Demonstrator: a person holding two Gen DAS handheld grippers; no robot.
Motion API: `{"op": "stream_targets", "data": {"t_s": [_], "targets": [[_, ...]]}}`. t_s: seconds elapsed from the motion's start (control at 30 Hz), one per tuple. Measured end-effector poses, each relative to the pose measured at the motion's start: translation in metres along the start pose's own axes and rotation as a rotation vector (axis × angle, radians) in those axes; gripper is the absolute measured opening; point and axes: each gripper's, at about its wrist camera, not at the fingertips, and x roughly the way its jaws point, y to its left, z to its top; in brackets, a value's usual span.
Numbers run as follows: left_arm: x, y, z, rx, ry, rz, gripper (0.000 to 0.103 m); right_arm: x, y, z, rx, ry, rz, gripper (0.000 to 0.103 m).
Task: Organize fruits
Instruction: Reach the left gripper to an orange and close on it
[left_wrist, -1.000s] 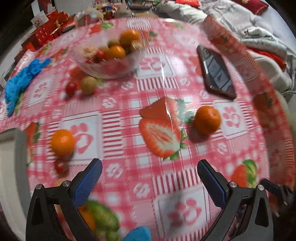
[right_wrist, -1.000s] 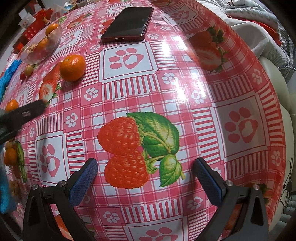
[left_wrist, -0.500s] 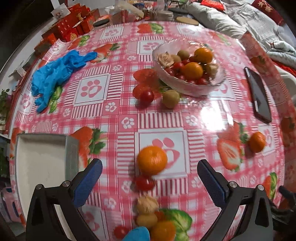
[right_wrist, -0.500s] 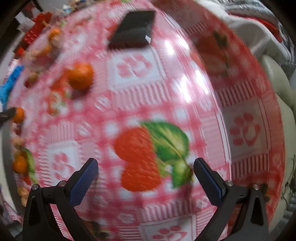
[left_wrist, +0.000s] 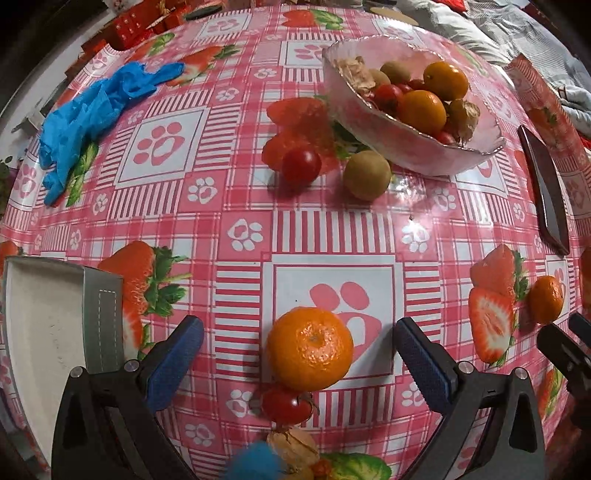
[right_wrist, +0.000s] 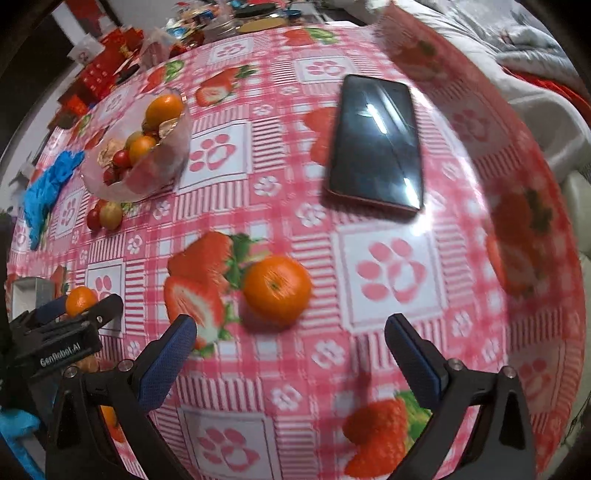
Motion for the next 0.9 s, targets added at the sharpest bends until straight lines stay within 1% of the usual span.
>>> {"op": "stream_targets", "data": {"t_s": [0.1,0.13,0.2,0.23,0.27,0.3,0.33,0.37,0.4,0.43,0.5,0.57,0.63,0.77,0.9], "targets": [[0.000,0.001,-0.004,0.008,-0.022,-0.001,0.103,0.009,0.007,0.005,-0.013,0.005,-0.014,0.100],[-0.001,-0.001,-0.006,0.016,-0.010,-0.001,0.103,0.011,0.007,0.006,-0.011,0.010,-0.011,0.099],[-0.001,-0.002,-0.005,0.013,0.019,0.002,0.103,0.016,0.008,0.009,-0.010,0.028,-0.008,0.084],[-0.002,-0.001,-0.003,0.009,0.030,0.010,0.103,0.017,0.009,0.009,-0.014,0.037,-0.011,0.074],[-0.001,0.000,-0.001,0.009,0.033,0.016,0.103,0.016,0.011,0.010,-0.029,0.028,-0.020,0.067],[-0.003,-0.002,0.001,0.013,0.030,0.026,0.102,0.017,0.013,0.012,-0.041,0.031,-0.017,0.063],[-0.006,-0.003,0.002,0.018,0.021,0.033,0.095,0.017,0.015,0.013,-0.052,0.028,-0.018,0.055],[-0.008,-0.003,0.004,0.016,0.008,0.030,0.090,0.016,0.014,0.013,-0.052,0.028,-0.008,0.043],[-0.011,-0.002,0.005,0.009,-0.004,0.021,0.074,0.016,0.011,0.013,-0.045,0.032,0.013,0.043],[-0.015,0.000,0.006,0.002,-0.010,0.001,0.055,0.016,0.011,0.015,-0.039,0.030,0.023,0.043],[-0.020,0.000,0.009,0.010,-0.015,-0.016,0.038,0.012,0.011,0.015,-0.043,0.023,0.036,0.043],[-0.024,0.000,0.011,0.013,-0.014,-0.022,0.038,0.008,0.010,0.013,-0.046,0.025,0.064,0.043],[-0.032,0.001,0.008,0.008,-0.032,-0.028,0.038,0.000,0.007,0.008,-0.046,0.027,0.087,0.043],[-0.050,-0.001,0.001,0.010,-0.047,-0.034,0.038,-0.014,-0.004,-0.010,-0.015,0.045,0.136,0.043],[-0.071,-0.003,-0.019,0.019,-0.066,-0.032,0.038,-0.030,-0.013,-0.034,-0.002,0.068,0.155,0.043]]}}
